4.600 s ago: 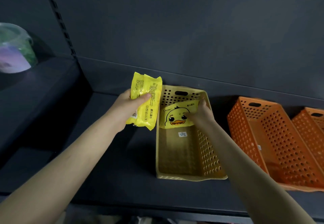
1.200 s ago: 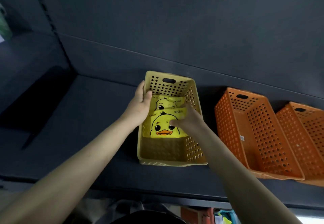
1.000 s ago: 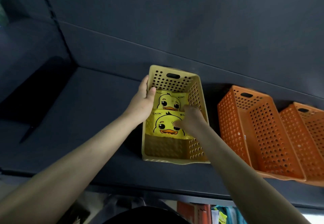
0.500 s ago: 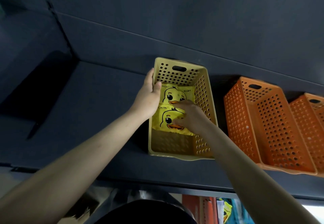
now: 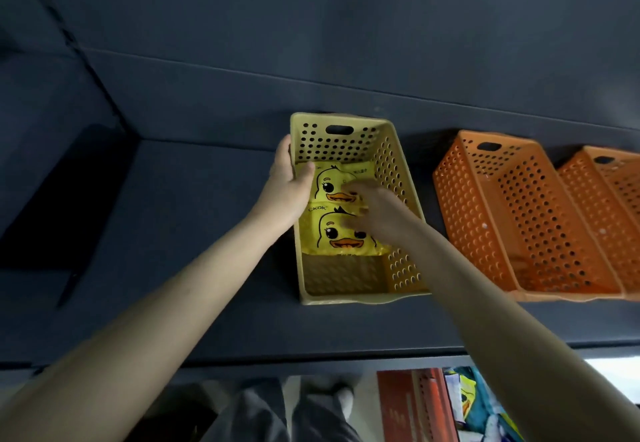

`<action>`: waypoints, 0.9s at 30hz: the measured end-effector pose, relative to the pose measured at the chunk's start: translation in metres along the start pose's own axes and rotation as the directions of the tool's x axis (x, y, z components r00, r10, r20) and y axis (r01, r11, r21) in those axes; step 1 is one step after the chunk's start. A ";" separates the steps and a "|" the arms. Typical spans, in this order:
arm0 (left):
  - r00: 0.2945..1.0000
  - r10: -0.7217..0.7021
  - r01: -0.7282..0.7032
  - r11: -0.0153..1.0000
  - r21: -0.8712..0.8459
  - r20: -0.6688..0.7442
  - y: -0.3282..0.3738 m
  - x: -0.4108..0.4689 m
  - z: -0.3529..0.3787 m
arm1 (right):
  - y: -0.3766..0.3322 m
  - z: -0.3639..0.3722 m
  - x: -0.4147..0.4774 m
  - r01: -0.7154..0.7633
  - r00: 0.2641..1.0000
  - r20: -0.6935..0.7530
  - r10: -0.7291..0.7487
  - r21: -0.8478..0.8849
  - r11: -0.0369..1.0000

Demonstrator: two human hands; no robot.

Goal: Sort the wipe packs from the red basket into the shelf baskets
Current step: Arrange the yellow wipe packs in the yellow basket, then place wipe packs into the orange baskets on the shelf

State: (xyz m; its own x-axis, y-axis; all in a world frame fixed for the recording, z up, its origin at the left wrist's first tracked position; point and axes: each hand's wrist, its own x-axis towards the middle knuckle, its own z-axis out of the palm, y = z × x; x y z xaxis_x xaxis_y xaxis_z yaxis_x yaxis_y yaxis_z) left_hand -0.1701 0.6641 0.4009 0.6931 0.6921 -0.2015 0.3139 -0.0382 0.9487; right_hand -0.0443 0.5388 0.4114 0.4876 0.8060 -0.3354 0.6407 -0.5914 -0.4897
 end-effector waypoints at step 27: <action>0.810 0.335 -0.572 0.628 0.527 0.481 -0.038 -0.315 0.319 | 0.326 0.056 -0.498 -0.419 0.792 -0.345 0.504 0.293 0.859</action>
State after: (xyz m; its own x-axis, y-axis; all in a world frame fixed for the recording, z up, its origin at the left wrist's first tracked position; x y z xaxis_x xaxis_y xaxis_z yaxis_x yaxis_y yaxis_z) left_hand -0.1937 0.2177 0.3509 0.9787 0.2017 0.0376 0.1426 -0.8003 0.5824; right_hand -0.1115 -0.0538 0.3741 0.9135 0.3322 -0.2350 0.1723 -0.8390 -0.5160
